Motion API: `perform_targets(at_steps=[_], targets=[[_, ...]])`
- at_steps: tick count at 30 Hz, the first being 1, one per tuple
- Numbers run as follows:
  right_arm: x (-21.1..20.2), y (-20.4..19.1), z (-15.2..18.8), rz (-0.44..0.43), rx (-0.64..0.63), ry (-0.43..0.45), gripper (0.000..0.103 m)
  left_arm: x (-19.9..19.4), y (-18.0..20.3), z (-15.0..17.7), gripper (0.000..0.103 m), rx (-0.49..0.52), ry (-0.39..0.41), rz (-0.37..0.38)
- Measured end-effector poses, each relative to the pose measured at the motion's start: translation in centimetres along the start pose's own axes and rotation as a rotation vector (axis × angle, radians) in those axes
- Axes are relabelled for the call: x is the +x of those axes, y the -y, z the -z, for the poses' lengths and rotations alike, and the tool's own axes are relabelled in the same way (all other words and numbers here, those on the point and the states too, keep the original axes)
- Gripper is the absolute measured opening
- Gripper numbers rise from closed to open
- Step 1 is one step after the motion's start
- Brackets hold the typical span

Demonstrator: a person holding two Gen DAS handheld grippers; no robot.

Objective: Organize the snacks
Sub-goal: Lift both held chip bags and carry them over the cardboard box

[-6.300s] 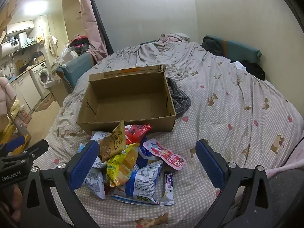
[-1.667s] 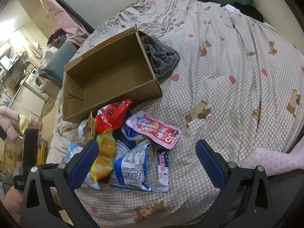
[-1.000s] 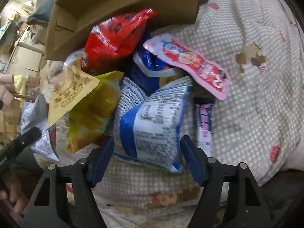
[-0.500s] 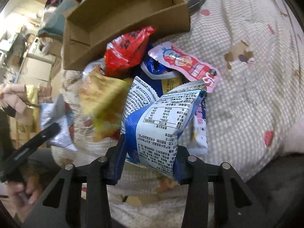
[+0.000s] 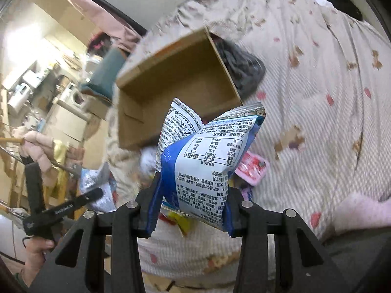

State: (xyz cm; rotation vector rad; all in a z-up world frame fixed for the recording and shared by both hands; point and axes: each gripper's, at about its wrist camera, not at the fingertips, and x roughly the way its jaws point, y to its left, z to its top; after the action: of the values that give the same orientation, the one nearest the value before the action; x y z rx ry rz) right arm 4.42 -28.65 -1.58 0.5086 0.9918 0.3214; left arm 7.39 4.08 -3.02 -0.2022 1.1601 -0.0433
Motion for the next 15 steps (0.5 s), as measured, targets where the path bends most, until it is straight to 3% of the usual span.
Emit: perform_targets(at_steps=[15], targets=[[2.6, -1.6, -6.7, -0.061, -0.032, 0.042, 0.043, -0.7, 4.1, -6.8, 0.04, 0.044, 0.091, 0.012]])
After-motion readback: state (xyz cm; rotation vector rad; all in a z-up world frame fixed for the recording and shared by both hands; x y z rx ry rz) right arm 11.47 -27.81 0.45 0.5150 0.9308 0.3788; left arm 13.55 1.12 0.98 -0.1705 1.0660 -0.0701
